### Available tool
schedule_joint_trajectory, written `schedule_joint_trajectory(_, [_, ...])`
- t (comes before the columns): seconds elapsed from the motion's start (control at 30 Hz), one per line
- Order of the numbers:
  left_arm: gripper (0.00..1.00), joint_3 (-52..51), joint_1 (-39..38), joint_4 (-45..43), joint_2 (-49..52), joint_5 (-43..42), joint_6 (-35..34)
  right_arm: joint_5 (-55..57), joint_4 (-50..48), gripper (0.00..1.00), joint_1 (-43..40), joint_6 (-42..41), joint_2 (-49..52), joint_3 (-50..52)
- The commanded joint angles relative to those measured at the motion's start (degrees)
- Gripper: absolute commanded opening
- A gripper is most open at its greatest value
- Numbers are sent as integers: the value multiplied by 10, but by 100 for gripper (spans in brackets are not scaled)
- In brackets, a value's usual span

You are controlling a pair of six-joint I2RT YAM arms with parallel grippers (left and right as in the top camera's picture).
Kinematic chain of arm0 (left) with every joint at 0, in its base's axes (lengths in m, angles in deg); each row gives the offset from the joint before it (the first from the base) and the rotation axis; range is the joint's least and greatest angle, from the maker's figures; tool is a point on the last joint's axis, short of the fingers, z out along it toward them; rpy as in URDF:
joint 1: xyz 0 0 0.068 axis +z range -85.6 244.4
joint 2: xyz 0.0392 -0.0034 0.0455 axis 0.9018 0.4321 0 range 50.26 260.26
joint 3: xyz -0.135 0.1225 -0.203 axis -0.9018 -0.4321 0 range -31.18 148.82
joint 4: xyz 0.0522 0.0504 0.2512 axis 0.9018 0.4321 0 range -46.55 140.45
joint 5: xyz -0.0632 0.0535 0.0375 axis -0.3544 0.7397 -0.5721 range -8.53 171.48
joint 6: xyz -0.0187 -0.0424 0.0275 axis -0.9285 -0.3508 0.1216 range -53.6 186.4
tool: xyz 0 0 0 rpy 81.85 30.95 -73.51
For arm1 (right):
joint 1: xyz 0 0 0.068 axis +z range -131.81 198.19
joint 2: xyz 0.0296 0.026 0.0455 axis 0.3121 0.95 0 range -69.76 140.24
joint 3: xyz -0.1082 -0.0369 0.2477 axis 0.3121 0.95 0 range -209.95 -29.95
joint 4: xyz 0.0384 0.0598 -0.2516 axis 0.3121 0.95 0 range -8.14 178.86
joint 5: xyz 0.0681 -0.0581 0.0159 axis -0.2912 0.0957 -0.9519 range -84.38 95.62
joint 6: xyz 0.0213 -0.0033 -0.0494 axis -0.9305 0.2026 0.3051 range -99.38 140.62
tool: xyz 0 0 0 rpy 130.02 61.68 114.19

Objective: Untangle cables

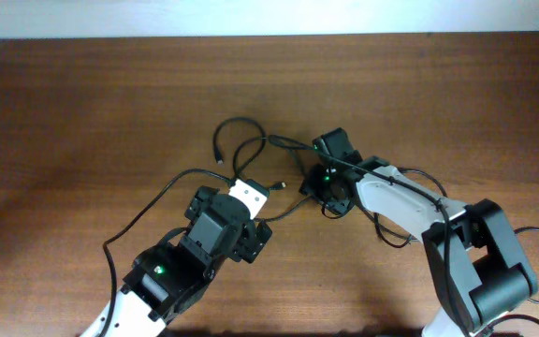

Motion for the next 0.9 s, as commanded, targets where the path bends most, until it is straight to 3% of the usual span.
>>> schedule_joint_trajectory(0.0, [99,2,2,0,-4,6,-2,26,2,49,10,4,13,9])
schedule_joint_trajectory(0.13, [99,2,2,-1,-4,6,-2,26,2,47,10,4,13,9])
schedule_joint_trajectory(0.27, [99,2,2,0,-4,6,-2,26,2,32,10,4,13,9])
schedule_joint_trajectory(0.47, [99,2,2,0,-4,6,-2,50,2,28,10,5,13,9])
schedule_joint_trajectory(0.6, [99,2,2,0,-4,6,-2,58,2,18,10,5,13,9])
schedule_joint_trajectory(0.7, [99,2,2,0,-4,6,-2,56,2,4,10,9,13,9])
schedule_joint_trajectory(0.87, [99,2,2,-1,-4,6,-2,28,2,4,10,9,12,9])
